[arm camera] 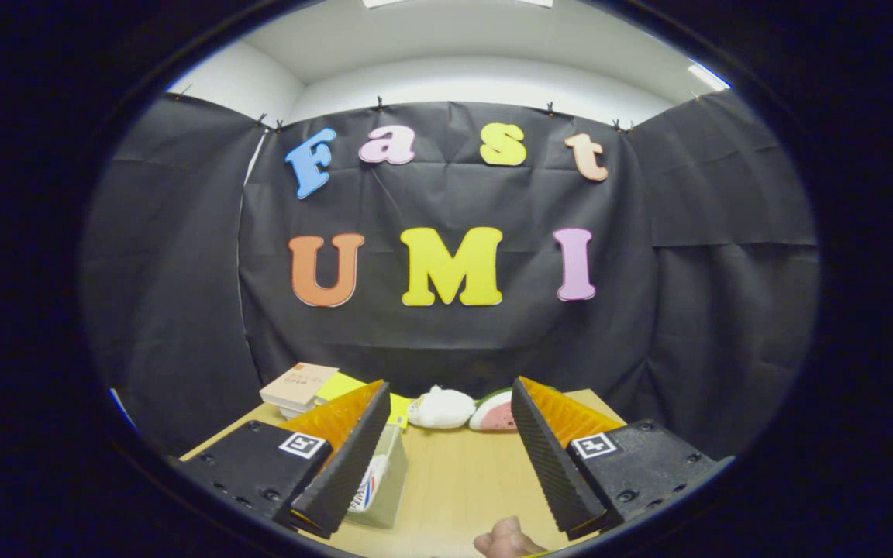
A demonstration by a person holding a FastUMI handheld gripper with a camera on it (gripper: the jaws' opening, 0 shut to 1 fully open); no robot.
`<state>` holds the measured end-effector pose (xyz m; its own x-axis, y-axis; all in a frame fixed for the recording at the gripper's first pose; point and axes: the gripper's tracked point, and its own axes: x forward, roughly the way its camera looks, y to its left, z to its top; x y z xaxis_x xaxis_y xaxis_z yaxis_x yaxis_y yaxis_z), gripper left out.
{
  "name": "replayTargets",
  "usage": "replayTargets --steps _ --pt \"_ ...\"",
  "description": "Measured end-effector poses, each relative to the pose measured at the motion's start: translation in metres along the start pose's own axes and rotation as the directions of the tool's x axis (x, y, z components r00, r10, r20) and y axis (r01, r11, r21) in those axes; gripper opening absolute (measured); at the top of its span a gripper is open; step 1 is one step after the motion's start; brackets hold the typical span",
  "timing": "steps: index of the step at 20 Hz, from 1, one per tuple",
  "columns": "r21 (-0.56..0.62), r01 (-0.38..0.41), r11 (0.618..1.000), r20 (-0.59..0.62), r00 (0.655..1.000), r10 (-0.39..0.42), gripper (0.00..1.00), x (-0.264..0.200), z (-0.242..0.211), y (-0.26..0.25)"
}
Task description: Open the storage box then place both shoes into the box .Put the left shoe in first, then the right shoe, with the right side of both shoes facing outward in a uniform manner.
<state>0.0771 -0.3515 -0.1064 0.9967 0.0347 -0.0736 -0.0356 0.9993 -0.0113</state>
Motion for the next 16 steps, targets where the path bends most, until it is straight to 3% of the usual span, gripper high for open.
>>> replayTargets --steps 7,10,16 --pt "-0.073 0.038 0.997 0.194 0.981 -0.023 1.0 -0.051 0.033 -0.038" --pt "-0.018 0.027 0.999 0.173 0.985 -0.023 0.99 -0.059 0.026 -0.045" --pt "-0.02 0.02 1.0 0.144 0.989 -0.017 1.0 -0.068 0.014 -0.045"
